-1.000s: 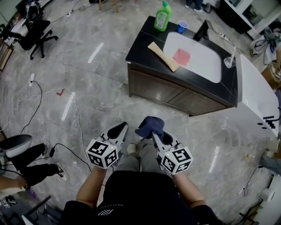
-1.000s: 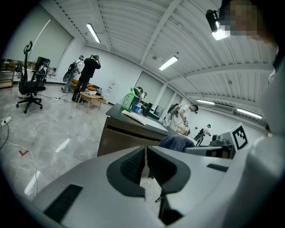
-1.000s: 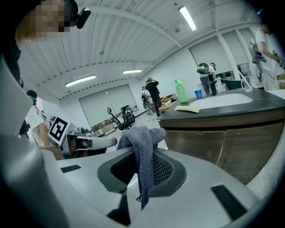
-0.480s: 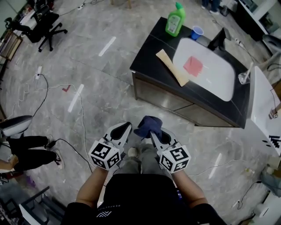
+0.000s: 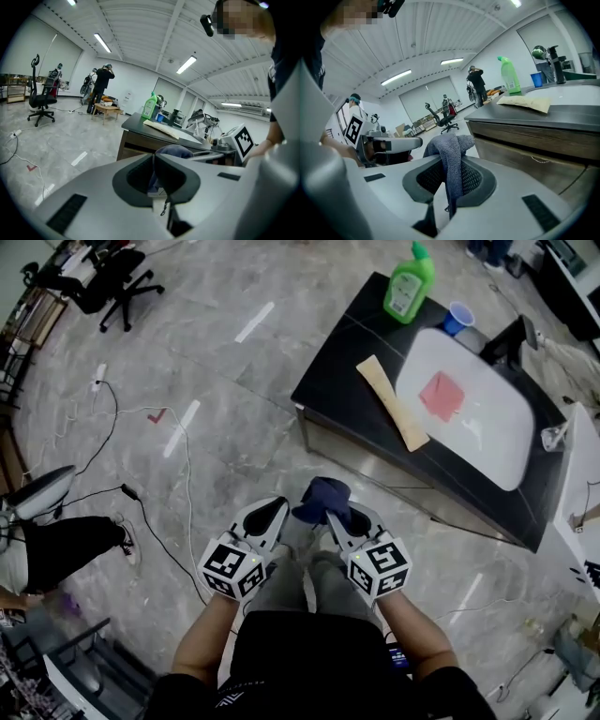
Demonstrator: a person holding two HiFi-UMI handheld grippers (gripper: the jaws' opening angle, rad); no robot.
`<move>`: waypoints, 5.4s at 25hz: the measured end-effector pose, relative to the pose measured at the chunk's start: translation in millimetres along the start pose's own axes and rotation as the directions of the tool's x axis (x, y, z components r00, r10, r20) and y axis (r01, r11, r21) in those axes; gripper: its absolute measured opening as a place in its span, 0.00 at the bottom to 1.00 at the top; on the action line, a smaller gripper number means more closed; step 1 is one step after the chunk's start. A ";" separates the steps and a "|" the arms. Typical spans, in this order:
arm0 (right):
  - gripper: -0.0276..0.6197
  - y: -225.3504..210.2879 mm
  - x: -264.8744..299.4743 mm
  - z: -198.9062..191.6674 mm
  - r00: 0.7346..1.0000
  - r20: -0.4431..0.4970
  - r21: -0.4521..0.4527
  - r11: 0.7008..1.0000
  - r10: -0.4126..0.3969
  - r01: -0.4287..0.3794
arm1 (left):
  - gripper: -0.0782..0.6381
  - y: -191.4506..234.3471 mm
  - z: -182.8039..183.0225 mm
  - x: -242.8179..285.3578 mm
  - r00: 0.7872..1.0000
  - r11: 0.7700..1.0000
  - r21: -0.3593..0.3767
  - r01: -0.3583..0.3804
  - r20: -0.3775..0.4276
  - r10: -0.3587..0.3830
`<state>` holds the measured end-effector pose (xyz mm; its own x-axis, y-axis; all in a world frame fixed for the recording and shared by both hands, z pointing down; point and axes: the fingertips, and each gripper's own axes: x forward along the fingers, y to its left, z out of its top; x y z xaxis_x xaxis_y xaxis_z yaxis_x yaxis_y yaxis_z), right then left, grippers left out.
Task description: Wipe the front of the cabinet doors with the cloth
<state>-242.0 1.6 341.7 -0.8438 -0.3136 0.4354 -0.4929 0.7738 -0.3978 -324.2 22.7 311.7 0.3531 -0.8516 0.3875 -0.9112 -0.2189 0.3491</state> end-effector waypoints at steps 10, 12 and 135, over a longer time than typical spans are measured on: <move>0.15 -24.6 75.5 -6.7 0.995 -0.010 0.005 0.995 -0.099 0.099 | 0.13 59.6 -6.5 28.4 0.993 0.995 0.006 0.096 -0.076 -0.095; 0.15 -26.2 93.1 -7.6 0.991 0.003 0.023 0.991 -0.132 0.132 | 0.13 74.7 -5.9 33.6 0.989 0.992 0.017 0.122 -0.088 -0.120; 0.15 -217.9 -2.5 -128.5 0.878 0.077 0.185 0.872 -0.473 0.454 | 0.13 -16.8 -139.9 185.8 0.929 0.954 0.084 0.288 -0.264 -0.257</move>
<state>-105.2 -95.5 531.1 -0.5239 -0.6833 0.5085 -0.8516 0.4308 -0.2985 -213.5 -65.2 497.2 0.6188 -0.6092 0.4960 -0.7854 -0.4942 0.3728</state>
